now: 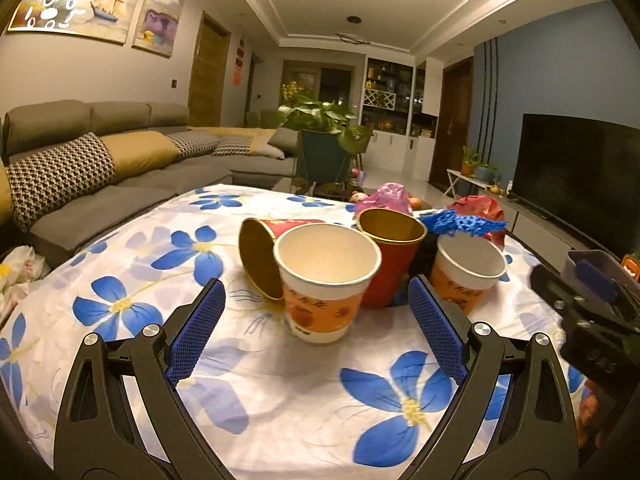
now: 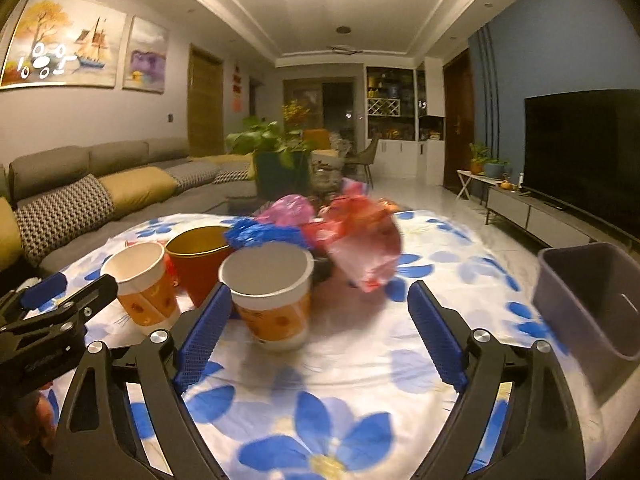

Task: Collect trash
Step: 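Move both open tools back toward the paper cups on the table, then grasp a white paper cup with the right tool while the left tool grasps another cup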

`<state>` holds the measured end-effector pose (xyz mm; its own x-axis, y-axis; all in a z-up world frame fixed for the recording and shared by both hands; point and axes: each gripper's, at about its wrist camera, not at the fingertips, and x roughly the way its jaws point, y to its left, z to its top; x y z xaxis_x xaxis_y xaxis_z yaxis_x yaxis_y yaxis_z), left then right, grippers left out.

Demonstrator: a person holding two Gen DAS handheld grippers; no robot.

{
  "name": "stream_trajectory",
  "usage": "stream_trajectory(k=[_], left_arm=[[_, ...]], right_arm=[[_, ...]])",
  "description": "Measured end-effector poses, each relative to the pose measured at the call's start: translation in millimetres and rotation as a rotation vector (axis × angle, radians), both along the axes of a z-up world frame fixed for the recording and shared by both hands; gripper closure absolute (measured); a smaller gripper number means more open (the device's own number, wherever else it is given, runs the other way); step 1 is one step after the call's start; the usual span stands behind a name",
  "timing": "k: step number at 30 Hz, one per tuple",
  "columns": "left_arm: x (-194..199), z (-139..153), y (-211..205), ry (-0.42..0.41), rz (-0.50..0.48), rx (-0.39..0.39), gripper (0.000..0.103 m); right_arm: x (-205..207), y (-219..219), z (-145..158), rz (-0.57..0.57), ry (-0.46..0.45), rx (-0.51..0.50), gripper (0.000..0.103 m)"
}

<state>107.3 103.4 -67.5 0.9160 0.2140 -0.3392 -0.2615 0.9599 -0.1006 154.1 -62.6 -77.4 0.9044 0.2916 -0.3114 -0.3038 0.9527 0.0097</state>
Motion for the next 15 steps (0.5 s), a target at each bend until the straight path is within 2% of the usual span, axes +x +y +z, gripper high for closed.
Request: stream_trajectory(k=[6, 15], left_arm=[[2.9, -2.1, 12.1, 0.002, 0.015, -0.020, 0.012], [9.0, -5.1, 17.5, 0.009, -0.004, -0.023, 0.012]], right_arm=[[22.4, 27.4, -6.3, 0.021, 0.031, -0.014, 0.016], [37.6, 43.9, -8.0, 0.020, 0.065, -0.036, 0.016]])
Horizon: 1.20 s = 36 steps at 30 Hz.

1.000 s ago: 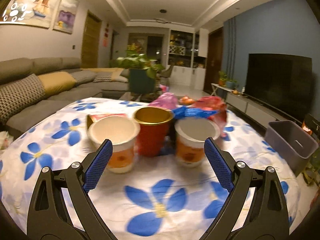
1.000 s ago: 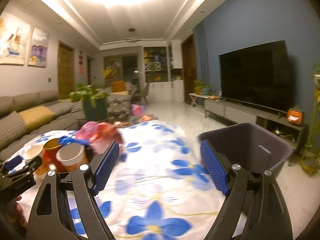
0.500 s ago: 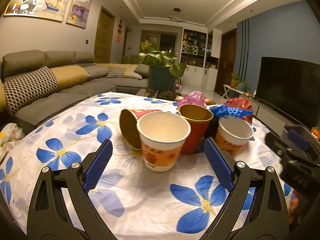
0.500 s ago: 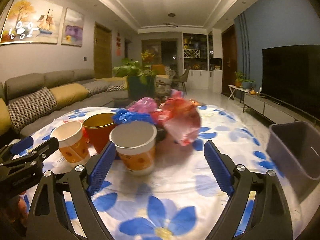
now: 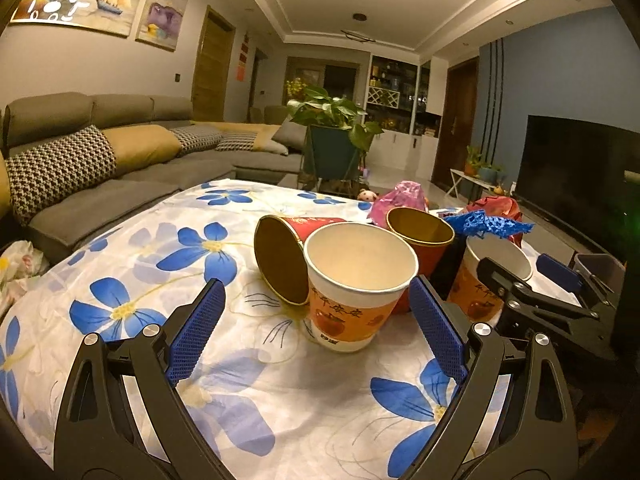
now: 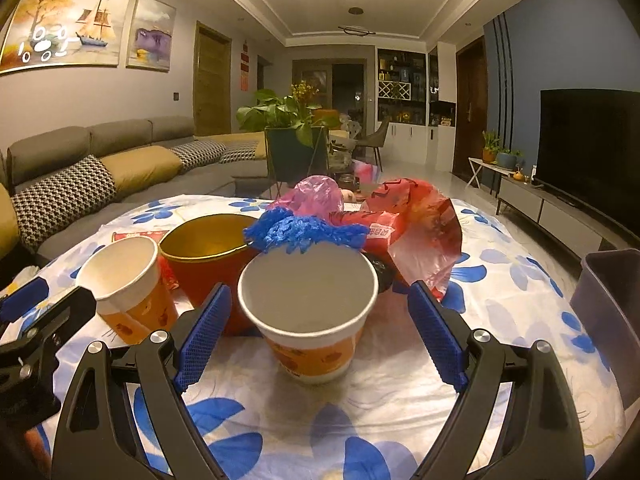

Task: Collect trash
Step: 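Grasp a white paper cup with the right tool while the left tool grasps another cup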

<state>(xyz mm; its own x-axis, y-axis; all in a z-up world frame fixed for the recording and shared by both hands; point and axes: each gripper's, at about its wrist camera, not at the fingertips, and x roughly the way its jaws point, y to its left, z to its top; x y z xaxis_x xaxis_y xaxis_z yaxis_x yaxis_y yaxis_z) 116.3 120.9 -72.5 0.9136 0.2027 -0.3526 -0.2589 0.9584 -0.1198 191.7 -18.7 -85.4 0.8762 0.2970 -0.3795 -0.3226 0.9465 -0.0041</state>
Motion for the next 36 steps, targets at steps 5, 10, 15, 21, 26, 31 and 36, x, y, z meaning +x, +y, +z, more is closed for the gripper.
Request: stream_trajectory(k=[5, 10, 15, 21, 26, 31, 36], left_arm=[[5.5, -0.9, -1.2, 0.009, -0.019, -0.006, 0.012], [12.3, -1.6, -1.8, 0.018, -0.029, -0.010, 0.012], [18.5, 1.0, -3.6, 0.020, -0.040, -0.007, 0.012], [40.6, -2.4, -1.9, 0.070, -0.059, -0.018, 0.012], [51.8, -7.8, 2.2, 0.113, -0.072, -0.058, 0.023], [55.4, -10.1, -0.2, 0.124, -0.095, -0.055, 0.039], [51.2, -9.1, 0.2, 0.115, -0.102, -0.074, 0.042]], right_arm=[[6.2, 4.3, -1.7, -0.004, 0.019, -0.007, 0.017], [10.6, 5.8, -2.7, 0.007, 0.040, -0.009, 0.034], [6.3, 0.0, -0.6, 0.007, 0.023, -0.003, 0.042], [-9.2, -21.1, 3.4, 0.014, 0.008, 0.018, 0.043], [-25.6, -40.2, 4.1, 0.011, 0.006, 0.036, 0.043], [-36.6, -53.2, 7.0, 0.004, 0.008, 0.062, 0.043], [-46.6, -59.4, 10.9, 0.005, -0.001, 0.059, 0.043]])
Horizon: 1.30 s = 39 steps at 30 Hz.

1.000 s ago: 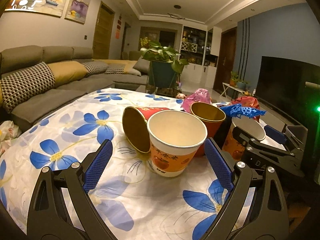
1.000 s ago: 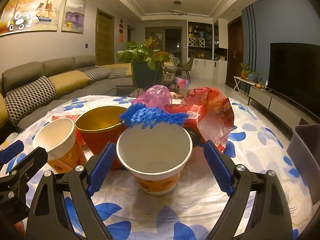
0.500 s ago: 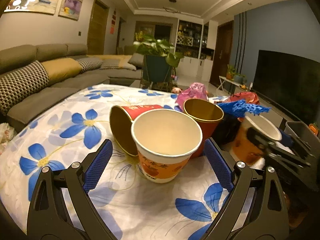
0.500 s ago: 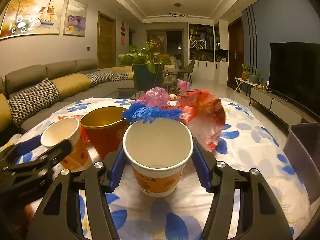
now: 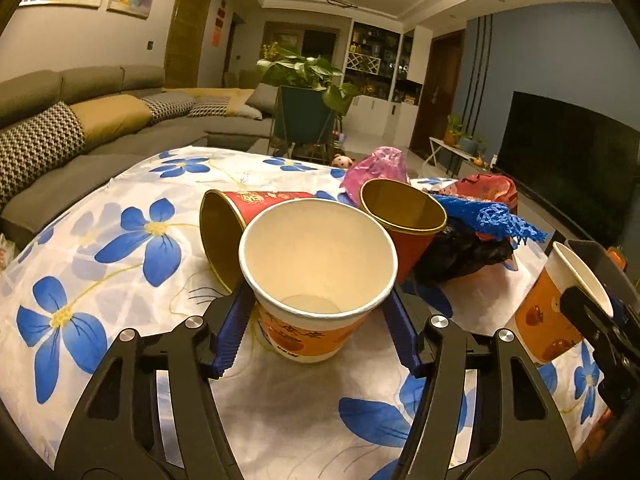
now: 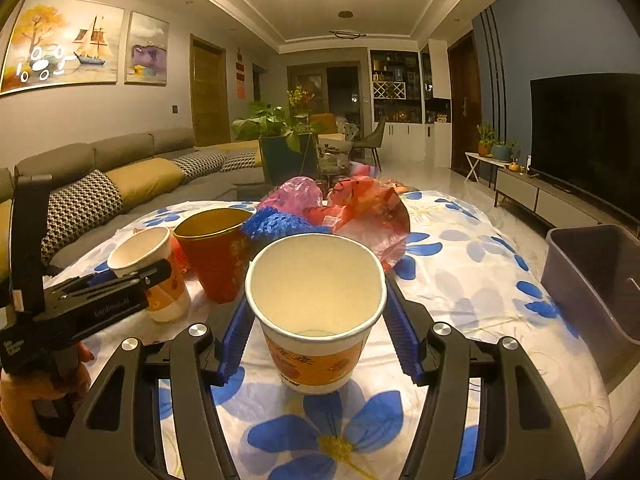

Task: Collect trash
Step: 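Grasp a white paper cup with the right tool while the left tool grasps another cup, then carry both held paper cups over the grey bin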

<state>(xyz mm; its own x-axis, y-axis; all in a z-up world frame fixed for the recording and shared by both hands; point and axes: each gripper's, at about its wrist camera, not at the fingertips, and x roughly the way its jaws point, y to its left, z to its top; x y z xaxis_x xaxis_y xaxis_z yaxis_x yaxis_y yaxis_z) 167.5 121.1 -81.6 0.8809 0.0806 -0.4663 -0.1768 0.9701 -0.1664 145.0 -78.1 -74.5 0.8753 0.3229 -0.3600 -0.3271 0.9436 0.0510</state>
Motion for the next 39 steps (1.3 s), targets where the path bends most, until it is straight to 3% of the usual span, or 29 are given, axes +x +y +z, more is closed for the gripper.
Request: stream_trajectory(k=[19, 39], left_arm=[[-53.1, 29.5, -38.4, -0.077, -0.072, 0.031, 0.042], [-54.5, 44.9, -107.3, -0.093, -0.206, 0.060, 0.042]], right_arm=[[-35.0, -40.4, 19.4, -0.074, -0.053, 0.030, 0.042], [-57.5, -98.5, 36.3, -0.208, -0.104, 0.032, 0.042]])
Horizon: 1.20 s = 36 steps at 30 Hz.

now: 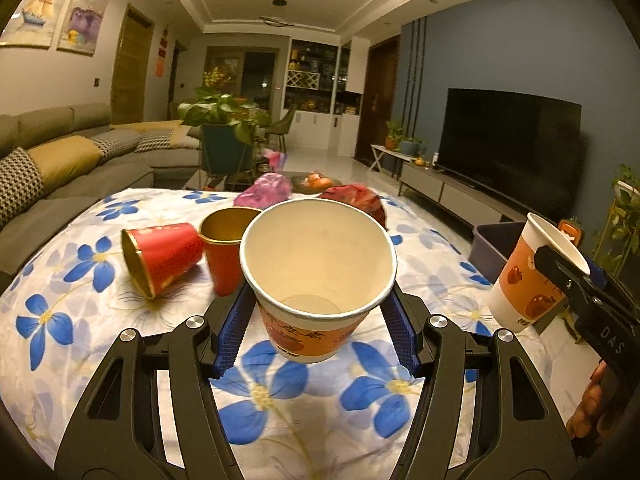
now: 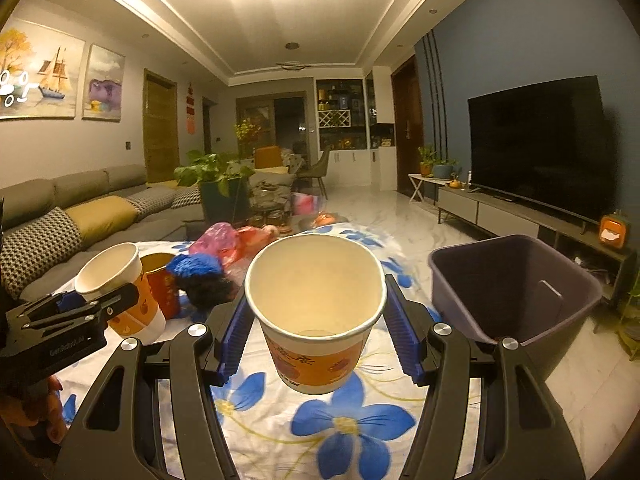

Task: Collect trash
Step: 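Carry both held paper cups over the grey bin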

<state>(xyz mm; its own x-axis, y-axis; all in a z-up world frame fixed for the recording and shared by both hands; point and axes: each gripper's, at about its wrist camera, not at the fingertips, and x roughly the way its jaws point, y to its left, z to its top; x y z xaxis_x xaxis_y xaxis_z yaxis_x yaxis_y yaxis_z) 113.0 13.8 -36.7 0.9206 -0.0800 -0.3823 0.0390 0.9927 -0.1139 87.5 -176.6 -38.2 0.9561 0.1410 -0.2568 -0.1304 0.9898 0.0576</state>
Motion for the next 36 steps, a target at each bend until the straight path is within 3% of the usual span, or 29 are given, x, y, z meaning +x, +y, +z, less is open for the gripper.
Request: stream_trajectory(k=[21, 36], left_arm=[[15.7, 2.6, -56.3, 0.003, -0.115, 0.017, 0.042], [41.0, 7.2, -108.7, -0.014, -0.219, 0.033, 0.042]], right_arm=[[-3.0, -61.4, 8.1, -0.138, -0.036, 0.004, 0.042], [9.8, -129.2, 15.4, -0.305, -0.069, -0.003, 0.042]])
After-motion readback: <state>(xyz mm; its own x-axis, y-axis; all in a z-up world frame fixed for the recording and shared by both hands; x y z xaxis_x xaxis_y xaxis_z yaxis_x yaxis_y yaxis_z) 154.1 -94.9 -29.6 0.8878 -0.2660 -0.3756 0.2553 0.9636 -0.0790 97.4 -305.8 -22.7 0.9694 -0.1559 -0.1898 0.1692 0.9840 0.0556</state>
